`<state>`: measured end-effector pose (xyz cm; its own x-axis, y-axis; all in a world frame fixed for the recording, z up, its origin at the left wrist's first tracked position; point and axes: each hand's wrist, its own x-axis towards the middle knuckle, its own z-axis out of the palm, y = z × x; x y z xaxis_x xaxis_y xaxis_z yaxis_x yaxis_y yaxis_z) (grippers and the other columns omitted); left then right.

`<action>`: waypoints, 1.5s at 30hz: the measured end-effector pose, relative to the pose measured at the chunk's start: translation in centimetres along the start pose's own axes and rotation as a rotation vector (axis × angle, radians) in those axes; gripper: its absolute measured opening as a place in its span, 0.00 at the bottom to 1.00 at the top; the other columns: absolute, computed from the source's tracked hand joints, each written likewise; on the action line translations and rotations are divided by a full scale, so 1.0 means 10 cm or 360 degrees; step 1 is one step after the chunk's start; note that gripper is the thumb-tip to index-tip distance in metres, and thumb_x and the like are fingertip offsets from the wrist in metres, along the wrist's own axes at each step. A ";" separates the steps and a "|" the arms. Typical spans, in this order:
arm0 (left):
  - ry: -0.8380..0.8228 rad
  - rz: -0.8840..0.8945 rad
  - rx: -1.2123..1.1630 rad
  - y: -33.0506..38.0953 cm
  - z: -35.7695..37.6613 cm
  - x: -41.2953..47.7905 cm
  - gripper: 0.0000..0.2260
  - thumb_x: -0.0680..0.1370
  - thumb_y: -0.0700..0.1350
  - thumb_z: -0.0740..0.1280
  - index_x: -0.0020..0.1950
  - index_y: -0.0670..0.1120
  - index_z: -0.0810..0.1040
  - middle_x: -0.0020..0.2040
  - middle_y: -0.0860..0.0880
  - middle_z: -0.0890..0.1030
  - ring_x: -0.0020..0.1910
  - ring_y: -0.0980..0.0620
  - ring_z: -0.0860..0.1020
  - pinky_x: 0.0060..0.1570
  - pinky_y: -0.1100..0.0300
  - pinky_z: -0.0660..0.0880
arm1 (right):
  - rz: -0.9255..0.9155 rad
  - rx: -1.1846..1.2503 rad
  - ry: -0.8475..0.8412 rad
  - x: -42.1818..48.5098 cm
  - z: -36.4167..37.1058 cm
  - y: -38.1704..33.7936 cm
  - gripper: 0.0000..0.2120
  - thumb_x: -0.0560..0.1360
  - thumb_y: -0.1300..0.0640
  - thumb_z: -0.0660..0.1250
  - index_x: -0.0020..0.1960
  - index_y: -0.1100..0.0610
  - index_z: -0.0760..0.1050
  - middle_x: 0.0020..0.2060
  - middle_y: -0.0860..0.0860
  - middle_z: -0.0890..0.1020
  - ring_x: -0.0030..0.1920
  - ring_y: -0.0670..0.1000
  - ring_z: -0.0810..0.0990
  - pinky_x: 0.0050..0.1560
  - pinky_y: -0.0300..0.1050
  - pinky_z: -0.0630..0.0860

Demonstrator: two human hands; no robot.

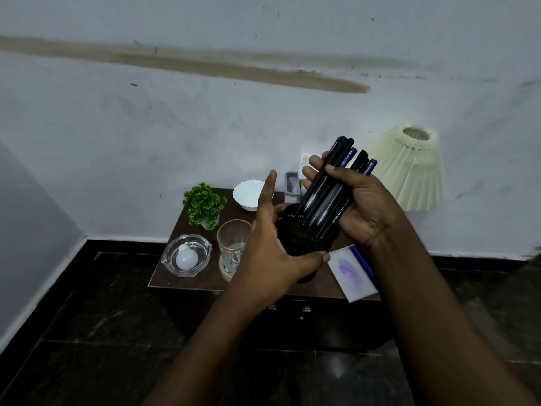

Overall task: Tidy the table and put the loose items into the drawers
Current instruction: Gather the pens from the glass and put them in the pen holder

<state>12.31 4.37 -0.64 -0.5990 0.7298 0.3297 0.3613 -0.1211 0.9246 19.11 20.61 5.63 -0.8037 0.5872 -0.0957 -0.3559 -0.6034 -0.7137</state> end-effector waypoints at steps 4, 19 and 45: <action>-0.0003 0.0002 -0.0015 -0.01 -0.07 0.01 0.60 0.65 0.44 0.84 0.80 0.72 0.46 0.61 0.59 0.79 0.63 0.62 0.78 0.55 0.73 0.75 | -0.0084 -0.0278 -0.0110 0.01 -0.01 0.08 0.14 0.78 0.69 0.66 0.63 0.63 0.77 0.59 0.61 0.85 0.60 0.61 0.84 0.62 0.56 0.81; 0.0068 0.0025 -0.0058 0.04 -0.18 0.07 0.59 0.63 0.42 0.84 0.82 0.65 0.50 0.60 0.63 0.79 0.61 0.69 0.78 0.53 0.78 0.72 | 0.0122 -0.0476 -0.0257 -0.05 0.04 0.40 0.17 0.78 0.69 0.66 0.66 0.66 0.78 0.62 0.64 0.82 0.63 0.62 0.82 0.60 0.54 0.81; 0.0187 0.0037 -0.0061 0.06 -0.49 0.21 0.57 0.65 0.41 0.84 0.82 0.65 0.52 0.58 0.66 0.80 0.59 0.67 0.80 0.54 0.76 0.73 | -0.0048 -0.0411 -0.0120 0.08 0.21 0.26 0.29 0.80 0.38 0.63 0.72 0.58 0.73 0.62 0.59 0.81 0.61 0.61 0.78 0.66 0.63 0.72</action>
<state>7.75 2.53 1.58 -0.6713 0.6427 0.3692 0.3497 -0.1645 0.9223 16.57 18.38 5.11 -0.8313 0.5551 -0.0266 -0.2545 -0.4229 -0.8697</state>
